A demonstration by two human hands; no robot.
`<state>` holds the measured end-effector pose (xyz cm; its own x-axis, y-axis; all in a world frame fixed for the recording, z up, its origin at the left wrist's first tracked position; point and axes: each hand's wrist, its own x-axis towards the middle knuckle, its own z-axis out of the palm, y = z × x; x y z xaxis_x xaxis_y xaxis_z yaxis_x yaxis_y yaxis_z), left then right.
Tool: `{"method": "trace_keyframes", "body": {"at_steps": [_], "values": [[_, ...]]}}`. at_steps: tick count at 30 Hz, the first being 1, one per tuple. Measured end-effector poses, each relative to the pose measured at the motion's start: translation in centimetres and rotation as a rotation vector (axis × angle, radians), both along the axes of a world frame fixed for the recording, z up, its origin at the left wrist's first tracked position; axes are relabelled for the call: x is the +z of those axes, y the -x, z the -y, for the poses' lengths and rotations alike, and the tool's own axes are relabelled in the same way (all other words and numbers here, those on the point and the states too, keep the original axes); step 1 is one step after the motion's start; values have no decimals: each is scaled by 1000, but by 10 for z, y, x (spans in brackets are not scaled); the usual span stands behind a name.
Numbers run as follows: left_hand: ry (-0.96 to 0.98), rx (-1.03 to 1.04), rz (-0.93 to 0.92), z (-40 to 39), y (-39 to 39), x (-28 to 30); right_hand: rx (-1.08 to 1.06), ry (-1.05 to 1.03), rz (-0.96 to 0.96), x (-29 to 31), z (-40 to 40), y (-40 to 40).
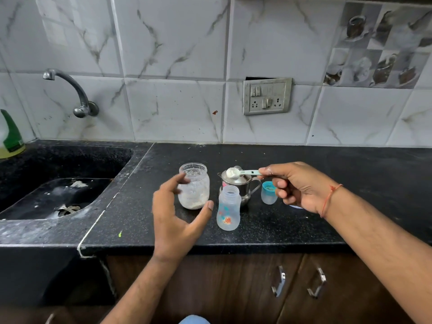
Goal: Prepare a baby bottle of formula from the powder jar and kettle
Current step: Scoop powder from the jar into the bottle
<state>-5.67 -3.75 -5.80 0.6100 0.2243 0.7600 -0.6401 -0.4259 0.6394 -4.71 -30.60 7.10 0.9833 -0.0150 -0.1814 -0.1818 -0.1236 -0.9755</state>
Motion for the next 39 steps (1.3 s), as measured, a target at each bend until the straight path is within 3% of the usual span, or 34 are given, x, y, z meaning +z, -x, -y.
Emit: {"method": "trace_keyframes", "body": {"at_steps": [7,12,18,29,39], "values": [[70,-309,-403,16,4,-6,-13,-12,-18,-19,-3,8],[-112,-390,-562,19,-11,3,-17,-10,-19,-22,-6,9],[-234,-434,-608,22,-30,4,-22,7,-2,-22,-5,7],[-138,-503,-651,26,-26,7,-36,75,31,-24,-4,10],[-123,-515,-653,24,-28,4,-27,299,155,-12,-8,13]]}}
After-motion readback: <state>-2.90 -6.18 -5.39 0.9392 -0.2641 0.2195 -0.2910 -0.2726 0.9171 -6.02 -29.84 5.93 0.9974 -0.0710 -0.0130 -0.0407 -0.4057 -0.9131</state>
